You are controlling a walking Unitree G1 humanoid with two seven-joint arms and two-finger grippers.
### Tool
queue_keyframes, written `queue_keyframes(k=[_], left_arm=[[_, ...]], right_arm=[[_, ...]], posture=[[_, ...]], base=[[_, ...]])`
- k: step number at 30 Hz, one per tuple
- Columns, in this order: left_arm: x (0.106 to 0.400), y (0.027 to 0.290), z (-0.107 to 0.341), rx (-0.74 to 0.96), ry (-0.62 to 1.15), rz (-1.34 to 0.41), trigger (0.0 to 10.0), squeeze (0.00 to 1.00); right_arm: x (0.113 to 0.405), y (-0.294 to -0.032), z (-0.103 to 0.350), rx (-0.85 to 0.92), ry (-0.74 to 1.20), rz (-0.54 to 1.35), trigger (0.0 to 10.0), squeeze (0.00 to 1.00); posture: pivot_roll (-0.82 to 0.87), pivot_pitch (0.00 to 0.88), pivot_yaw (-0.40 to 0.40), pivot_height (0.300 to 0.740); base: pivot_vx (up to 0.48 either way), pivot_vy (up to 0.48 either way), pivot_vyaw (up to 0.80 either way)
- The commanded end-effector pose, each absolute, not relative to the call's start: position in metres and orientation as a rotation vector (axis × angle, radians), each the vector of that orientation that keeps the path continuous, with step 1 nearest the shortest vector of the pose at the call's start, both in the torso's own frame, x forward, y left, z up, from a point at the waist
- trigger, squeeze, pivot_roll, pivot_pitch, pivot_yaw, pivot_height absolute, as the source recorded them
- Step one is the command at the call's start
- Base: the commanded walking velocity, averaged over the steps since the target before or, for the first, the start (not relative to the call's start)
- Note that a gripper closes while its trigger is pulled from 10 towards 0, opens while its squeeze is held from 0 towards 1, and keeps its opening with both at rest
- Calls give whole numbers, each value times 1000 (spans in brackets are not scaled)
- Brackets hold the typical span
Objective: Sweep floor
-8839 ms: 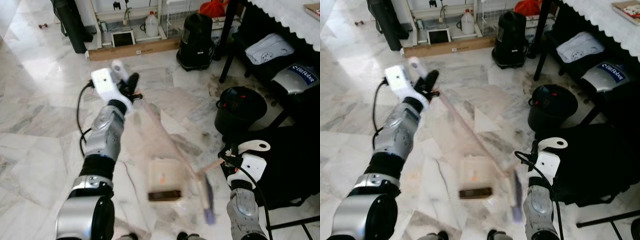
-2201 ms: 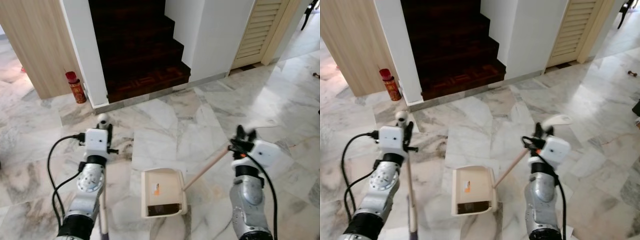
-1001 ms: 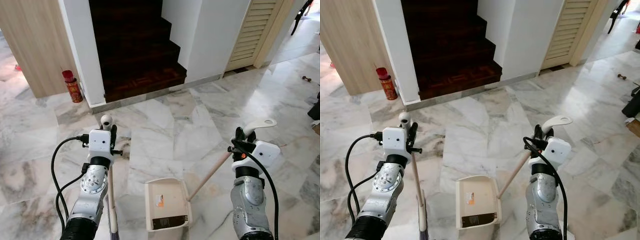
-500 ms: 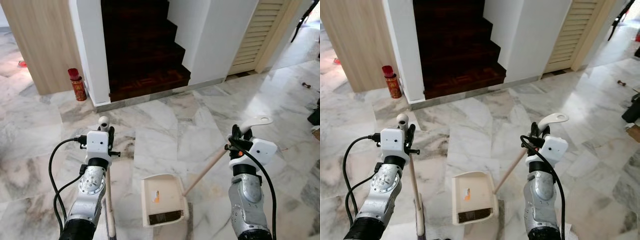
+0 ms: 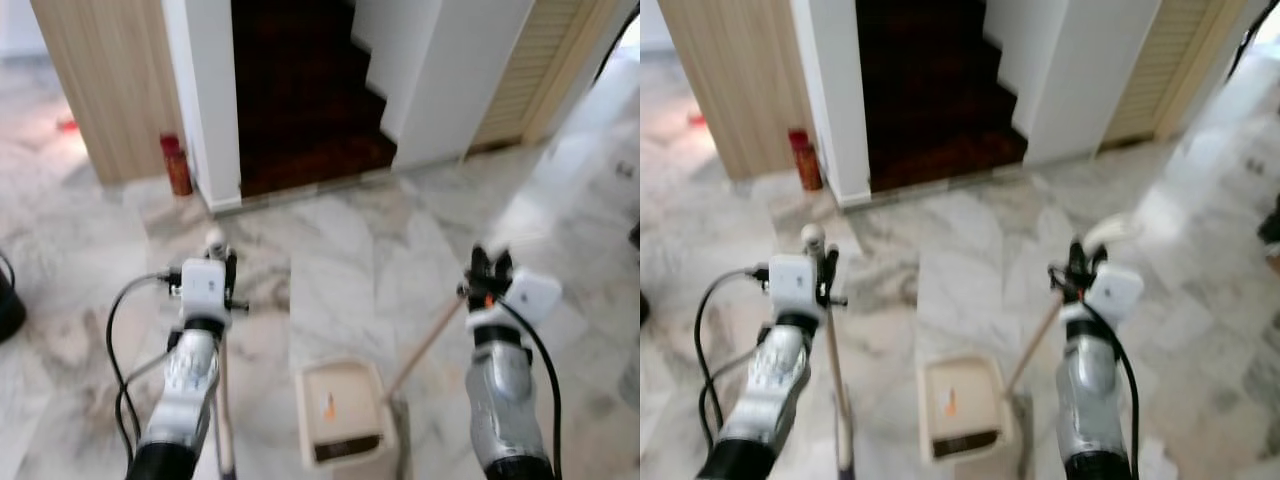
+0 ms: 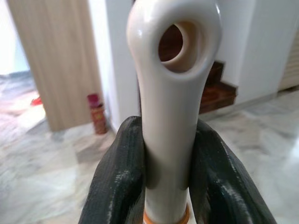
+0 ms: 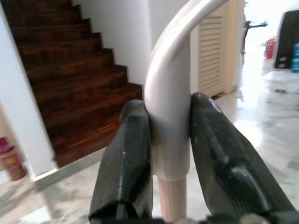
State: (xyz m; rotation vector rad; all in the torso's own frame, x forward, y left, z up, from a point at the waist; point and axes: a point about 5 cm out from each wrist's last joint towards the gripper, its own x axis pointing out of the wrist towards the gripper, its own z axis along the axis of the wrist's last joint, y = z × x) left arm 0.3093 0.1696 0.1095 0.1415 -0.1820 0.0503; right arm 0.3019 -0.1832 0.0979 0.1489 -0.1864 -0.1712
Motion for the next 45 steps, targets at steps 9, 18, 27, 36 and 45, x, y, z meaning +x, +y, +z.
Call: queue_keyframes(k=[9,18,27,36,45], left_arm=[[310,161,118,145,-222,41,10000,0],[309,164,119,149,-223,49,10000,0],[309,165,120,149,-222,50,10000,0],[309,165,120,154,-220,43,10000,0],[311,165,122,156,-220,37,10000,0]], right_arm=[[307,-193,113,142,-242,-179,10000,0],[306,-191,111,152,-235,-174,10000,0],[305,-191,111,149,-229,-180,10000,0],[304,-191,109,113,-218,-198,10000,0],[304,-189,110,141,-225,-195,10000,0]], posture=[[136,0,-109,740],[138,0,-106,740],[134,0,-102,740],[129,0,-91,740],[128,0,-80,740]], base=[[0,275,0],[0,275,0],[0,275,0],[0,276,55],[0,276,118]])
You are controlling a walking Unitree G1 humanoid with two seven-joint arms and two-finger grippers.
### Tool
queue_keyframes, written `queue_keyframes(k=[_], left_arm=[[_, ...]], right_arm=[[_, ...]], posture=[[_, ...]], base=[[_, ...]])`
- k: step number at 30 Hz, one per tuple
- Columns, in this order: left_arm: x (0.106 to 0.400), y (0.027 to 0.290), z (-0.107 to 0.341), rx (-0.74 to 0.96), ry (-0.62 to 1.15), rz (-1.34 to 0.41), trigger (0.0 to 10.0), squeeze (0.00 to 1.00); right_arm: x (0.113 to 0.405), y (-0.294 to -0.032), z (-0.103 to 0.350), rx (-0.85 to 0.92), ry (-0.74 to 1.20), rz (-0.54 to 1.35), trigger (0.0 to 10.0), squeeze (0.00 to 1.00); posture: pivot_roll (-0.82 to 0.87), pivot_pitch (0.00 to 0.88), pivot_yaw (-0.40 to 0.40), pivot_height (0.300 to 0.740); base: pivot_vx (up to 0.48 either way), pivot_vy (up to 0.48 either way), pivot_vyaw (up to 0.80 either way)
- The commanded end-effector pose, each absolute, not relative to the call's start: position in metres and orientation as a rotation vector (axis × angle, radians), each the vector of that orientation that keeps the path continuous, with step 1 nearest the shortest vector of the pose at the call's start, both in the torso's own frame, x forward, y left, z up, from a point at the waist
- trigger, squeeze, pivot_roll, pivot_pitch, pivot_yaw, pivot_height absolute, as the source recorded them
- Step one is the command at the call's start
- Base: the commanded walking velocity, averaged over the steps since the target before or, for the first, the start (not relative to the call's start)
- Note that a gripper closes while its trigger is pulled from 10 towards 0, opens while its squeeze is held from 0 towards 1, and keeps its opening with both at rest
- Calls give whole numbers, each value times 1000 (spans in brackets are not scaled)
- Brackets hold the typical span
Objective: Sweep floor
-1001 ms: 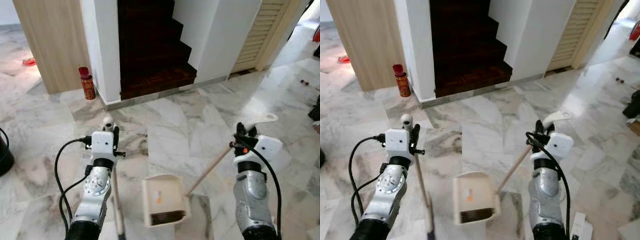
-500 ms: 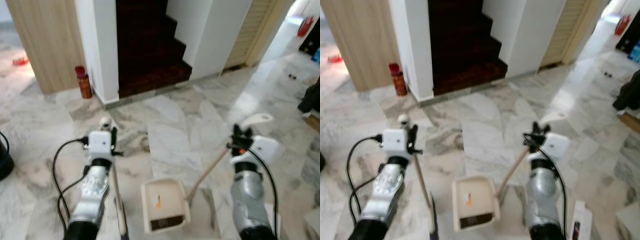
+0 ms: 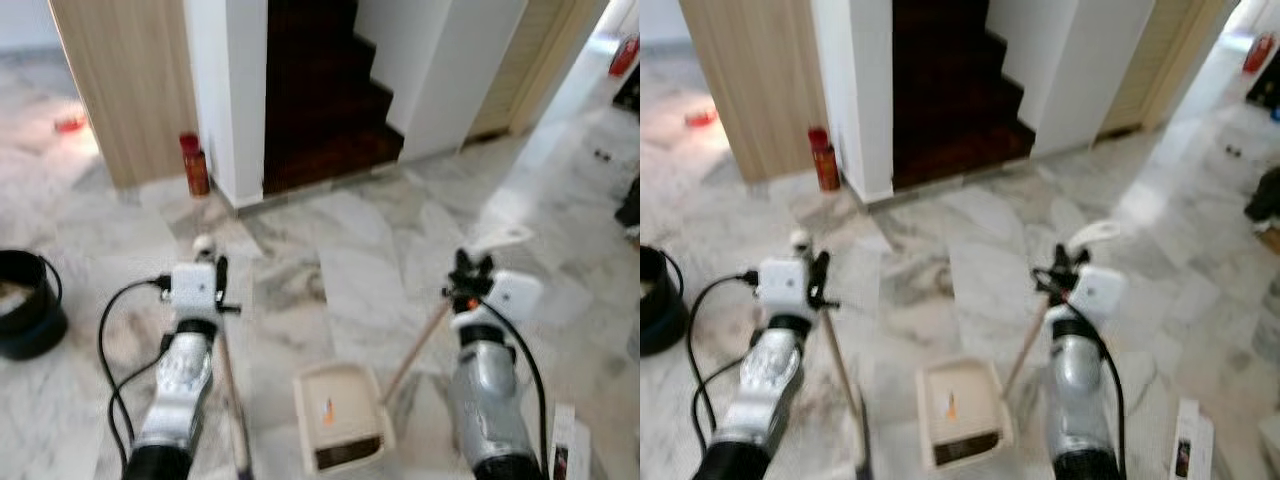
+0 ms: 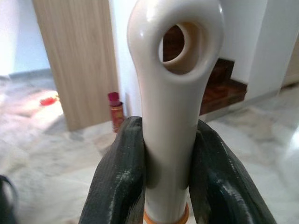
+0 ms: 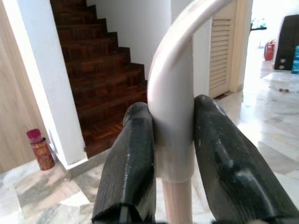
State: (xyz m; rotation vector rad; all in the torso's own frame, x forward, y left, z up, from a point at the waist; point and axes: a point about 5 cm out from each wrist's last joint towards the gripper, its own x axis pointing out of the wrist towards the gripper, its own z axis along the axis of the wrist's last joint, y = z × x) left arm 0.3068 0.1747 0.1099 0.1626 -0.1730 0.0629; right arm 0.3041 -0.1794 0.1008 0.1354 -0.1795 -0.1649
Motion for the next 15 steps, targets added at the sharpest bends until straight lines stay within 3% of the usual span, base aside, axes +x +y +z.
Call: queue_keyframes(k=[1,5,10,15], left_arm=[[311,165,122,157,-220,36,10000,0],[311,166,122,162,-220,36,10000,0],[311,165,123,163,-220,31,10000,0],[311,165,123,164,-222,26,10000,0]], right_arm=[[304,-189,110,142,-225,-195,10000,0],[303,-188,110,128,-230,-201,10000,0],[302,-186,110,127,-231,-200,10000,0],[302,-186,109,146,-228,-202,10000,0]], posture=[[128,0,-79,740],[128,0,-74,740],[129,0,-70,740],[131,0,-68,740]], base=[[0,277,0],[0,277,0],[0,274,737],[0,276,175]])
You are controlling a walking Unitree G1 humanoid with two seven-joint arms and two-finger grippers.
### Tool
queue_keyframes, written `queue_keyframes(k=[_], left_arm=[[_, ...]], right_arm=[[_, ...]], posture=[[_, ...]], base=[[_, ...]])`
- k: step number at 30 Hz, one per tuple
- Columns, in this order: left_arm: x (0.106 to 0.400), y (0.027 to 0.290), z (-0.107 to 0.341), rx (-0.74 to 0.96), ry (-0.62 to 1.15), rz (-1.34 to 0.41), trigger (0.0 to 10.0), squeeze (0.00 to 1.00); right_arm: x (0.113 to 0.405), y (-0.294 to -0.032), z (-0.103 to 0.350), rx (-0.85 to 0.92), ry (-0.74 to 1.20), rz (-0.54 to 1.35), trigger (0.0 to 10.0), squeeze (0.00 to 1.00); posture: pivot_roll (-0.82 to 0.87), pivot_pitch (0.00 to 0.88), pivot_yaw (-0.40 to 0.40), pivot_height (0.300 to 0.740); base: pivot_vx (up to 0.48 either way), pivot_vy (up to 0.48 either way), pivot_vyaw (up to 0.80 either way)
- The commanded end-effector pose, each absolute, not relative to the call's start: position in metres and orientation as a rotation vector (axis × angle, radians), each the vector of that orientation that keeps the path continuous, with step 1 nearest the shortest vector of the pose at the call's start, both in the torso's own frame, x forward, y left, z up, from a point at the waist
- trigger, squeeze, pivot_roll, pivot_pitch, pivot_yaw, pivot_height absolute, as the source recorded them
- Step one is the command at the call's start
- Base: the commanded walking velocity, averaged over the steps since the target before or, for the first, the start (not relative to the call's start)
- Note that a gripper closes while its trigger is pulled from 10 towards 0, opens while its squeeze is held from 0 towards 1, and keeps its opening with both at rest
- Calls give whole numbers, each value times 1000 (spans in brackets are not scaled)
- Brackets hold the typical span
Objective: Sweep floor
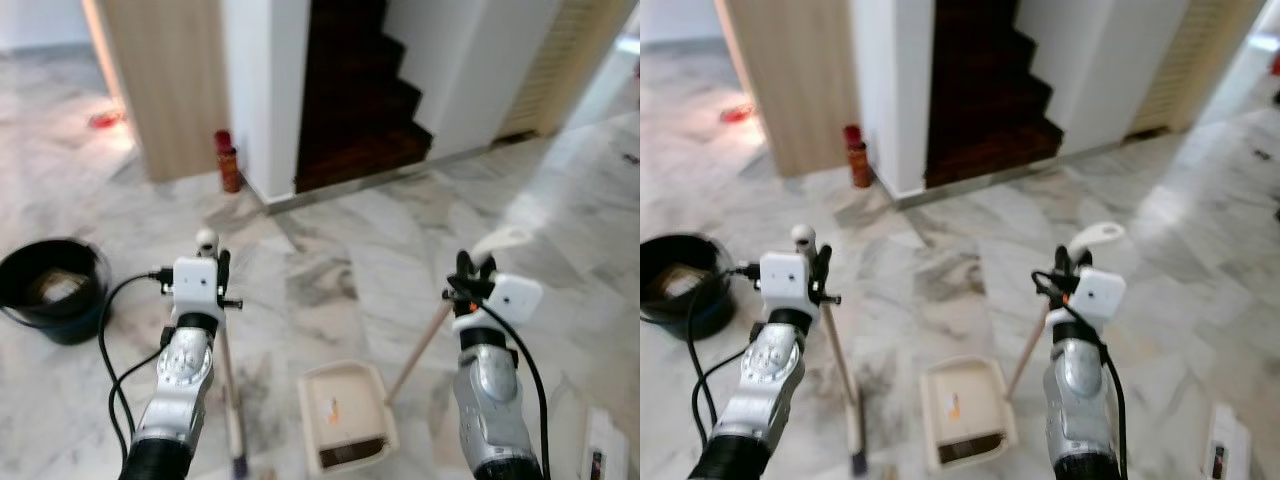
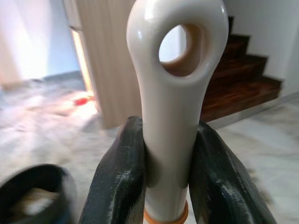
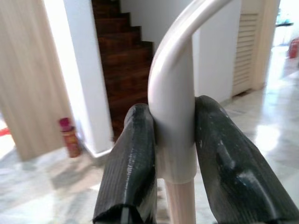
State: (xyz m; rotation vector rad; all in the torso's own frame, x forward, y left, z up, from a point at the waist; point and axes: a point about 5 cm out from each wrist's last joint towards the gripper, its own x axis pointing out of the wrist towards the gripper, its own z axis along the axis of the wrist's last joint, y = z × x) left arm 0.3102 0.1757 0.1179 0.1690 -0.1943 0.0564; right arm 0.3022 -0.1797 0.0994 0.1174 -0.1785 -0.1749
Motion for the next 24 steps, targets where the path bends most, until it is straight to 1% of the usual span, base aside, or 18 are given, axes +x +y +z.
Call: queue_keyframes(k=[1,17,24], left_arm=[[311,165,123,164,-222,26,10000,0],[310,166,123,175,-221,25,10000,0],[311,164,124,173,-224,14,10000,0]], right_arm=[[302,-186,109,149,-227,-202,10000,0],[304,-181,109,143,-225,-183,10000,0],[305,-180,109,141,-231,-181,10000,0]], posture=[[131,0,-68,740],[142,0,-68,740],[145,0,-67,740]], base=[[0,277,0],[0,275,0],[0,274,687]])
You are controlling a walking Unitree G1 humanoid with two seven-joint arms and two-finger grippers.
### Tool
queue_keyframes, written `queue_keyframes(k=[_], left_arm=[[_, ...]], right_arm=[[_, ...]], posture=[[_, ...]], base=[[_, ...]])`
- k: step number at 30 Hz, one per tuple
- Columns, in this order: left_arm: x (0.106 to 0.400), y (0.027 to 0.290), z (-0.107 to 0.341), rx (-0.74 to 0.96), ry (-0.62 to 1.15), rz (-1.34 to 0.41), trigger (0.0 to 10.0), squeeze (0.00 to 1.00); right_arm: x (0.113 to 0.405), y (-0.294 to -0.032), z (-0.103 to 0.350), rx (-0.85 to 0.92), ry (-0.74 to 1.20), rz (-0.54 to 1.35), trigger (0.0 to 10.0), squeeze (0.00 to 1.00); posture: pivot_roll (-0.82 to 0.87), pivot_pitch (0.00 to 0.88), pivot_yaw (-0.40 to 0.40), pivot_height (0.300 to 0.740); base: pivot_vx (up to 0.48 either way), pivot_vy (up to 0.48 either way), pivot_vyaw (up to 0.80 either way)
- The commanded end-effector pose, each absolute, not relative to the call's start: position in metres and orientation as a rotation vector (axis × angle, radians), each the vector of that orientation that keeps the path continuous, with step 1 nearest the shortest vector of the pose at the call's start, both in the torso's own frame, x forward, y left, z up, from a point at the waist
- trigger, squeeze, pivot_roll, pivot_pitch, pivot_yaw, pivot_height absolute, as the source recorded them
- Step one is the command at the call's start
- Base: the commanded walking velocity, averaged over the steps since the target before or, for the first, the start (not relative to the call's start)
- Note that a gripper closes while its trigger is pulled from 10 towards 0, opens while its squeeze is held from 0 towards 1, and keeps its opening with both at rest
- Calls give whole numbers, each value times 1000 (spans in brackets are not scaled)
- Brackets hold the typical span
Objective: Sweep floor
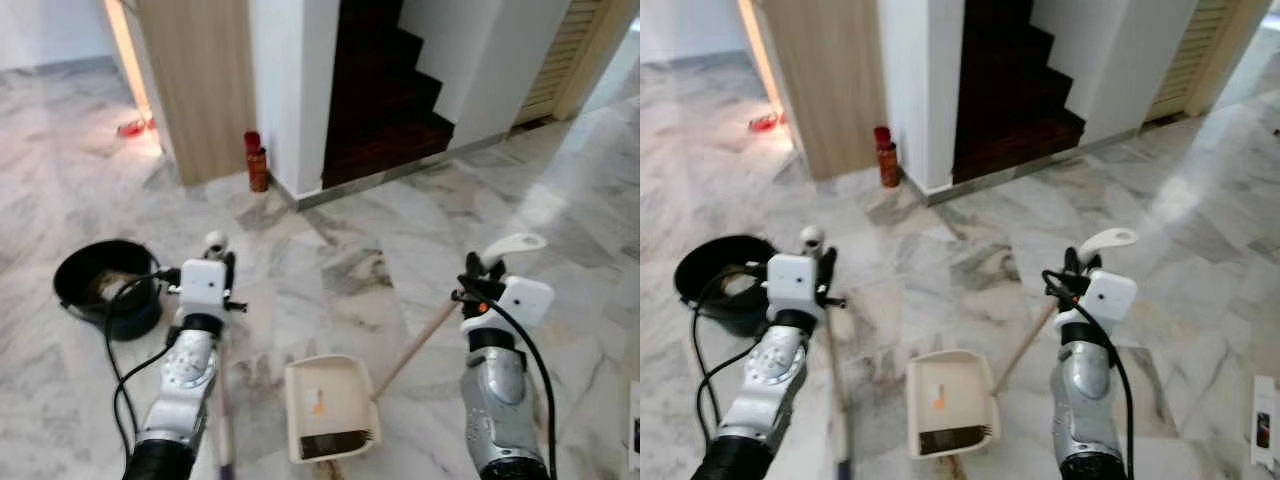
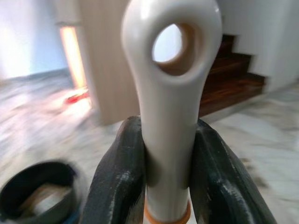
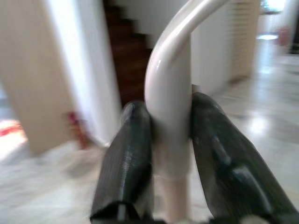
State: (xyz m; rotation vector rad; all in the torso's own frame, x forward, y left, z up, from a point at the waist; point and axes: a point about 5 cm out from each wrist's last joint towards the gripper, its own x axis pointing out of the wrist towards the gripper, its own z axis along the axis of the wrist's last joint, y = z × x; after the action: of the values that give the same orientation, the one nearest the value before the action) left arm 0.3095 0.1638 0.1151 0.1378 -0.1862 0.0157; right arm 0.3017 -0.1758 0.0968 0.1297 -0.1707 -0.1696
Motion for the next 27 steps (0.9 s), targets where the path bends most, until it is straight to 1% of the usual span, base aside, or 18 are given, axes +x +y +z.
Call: queue_keyframes(k=[1,13,27], left_arm=[[311,164,124,174,-224,14,10000,0],[311,166,125,179,-226,14,10000,0],[309,168,125,185,-222,25,10000,0]], right_arm=[[305,-180,109,142,-231,-182,10000,0],[305,-178,109,143,-230,-178,10000,0],[302,-178,107,144,-227,-179,10000,0]], posture=[[145,0,-67,740],[147,0,-61,740],[152,0,-64,740]], base=[[0,274,506],[0,276,0],[0,274,429]])
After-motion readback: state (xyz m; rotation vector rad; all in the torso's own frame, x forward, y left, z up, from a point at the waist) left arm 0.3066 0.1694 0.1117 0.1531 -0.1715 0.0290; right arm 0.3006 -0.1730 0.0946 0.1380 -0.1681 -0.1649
